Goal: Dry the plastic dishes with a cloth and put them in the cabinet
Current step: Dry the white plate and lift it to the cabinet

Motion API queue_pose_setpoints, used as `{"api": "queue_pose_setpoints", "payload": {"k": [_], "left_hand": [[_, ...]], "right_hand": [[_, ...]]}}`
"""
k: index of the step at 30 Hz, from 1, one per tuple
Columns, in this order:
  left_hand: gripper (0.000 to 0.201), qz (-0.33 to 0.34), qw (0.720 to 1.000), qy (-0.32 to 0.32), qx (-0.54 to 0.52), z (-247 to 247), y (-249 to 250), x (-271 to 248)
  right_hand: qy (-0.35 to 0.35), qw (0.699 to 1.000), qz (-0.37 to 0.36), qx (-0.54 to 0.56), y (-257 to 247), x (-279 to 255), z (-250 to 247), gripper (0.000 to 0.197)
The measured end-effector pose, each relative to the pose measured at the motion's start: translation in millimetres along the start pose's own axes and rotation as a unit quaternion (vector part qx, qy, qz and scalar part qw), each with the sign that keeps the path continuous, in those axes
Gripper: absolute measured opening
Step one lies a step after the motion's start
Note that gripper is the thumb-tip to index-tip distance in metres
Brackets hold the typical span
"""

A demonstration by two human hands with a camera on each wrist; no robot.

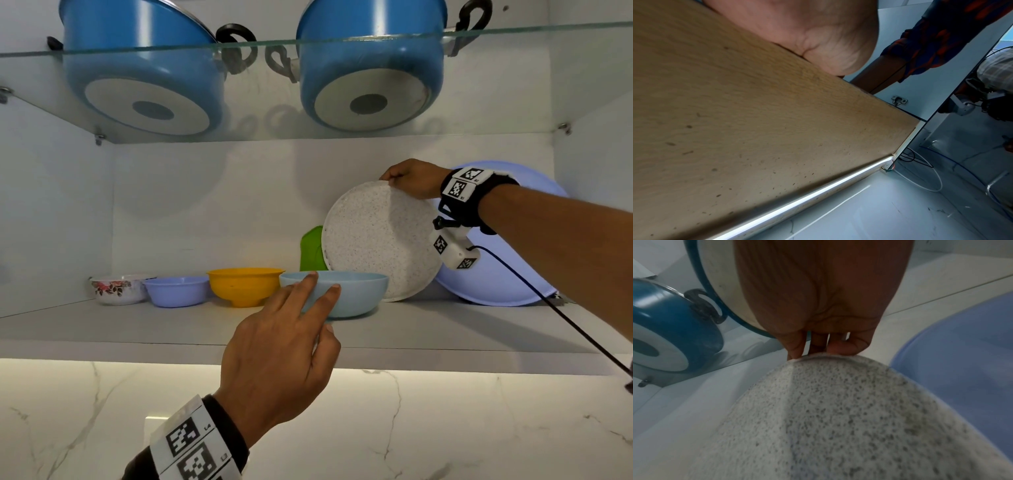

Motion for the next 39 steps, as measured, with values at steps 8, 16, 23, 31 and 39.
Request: {"api": "queue_pose_setpoints", "payload": {"k": [8, 16, 23, 31, 39], "left_hand": [[0.056, -0.012, 1.000, 0.000, -0.012, -4, 0, 0], [0.054, -0.017, 1.000, 0.010, 0.009, -4, 0, -1], [0.055, -0.014, 1.000, 0.021, 0.006, -7, 2, 0], [0.054, -0.016, 1.000, 0.022, 0.002, -7, 2, 0], [0.054, -0.019, 1.000, 0.021, 0.003, -8, 2, 0]], "right_hand": [[-0.012, 0.999, -0.040, 0.002, -30, 21, 20, 0.033], [-0.013, 0.998, -0.062, -0.007, -42, 28, 39, 0.038], [0.043, 0.998, -0.047, -0.017, -30, 26, 26, 0.039], [0.069, 0.997, -0.035, -0.010, -21, 18, 4, 0.040], [0.000, 0.999, -0.030, -0.021, -21, 7, 0, 0.031]]}}
Point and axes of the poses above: each hand's wrist, its own x-axis towards the middle knuckle, its own z-axis out of the palm, y = z × x, the point moved 9 cm from there along x, towards the middle knuckle, and after that the axes turned 12 degrees about y, right-handed, at the moved point
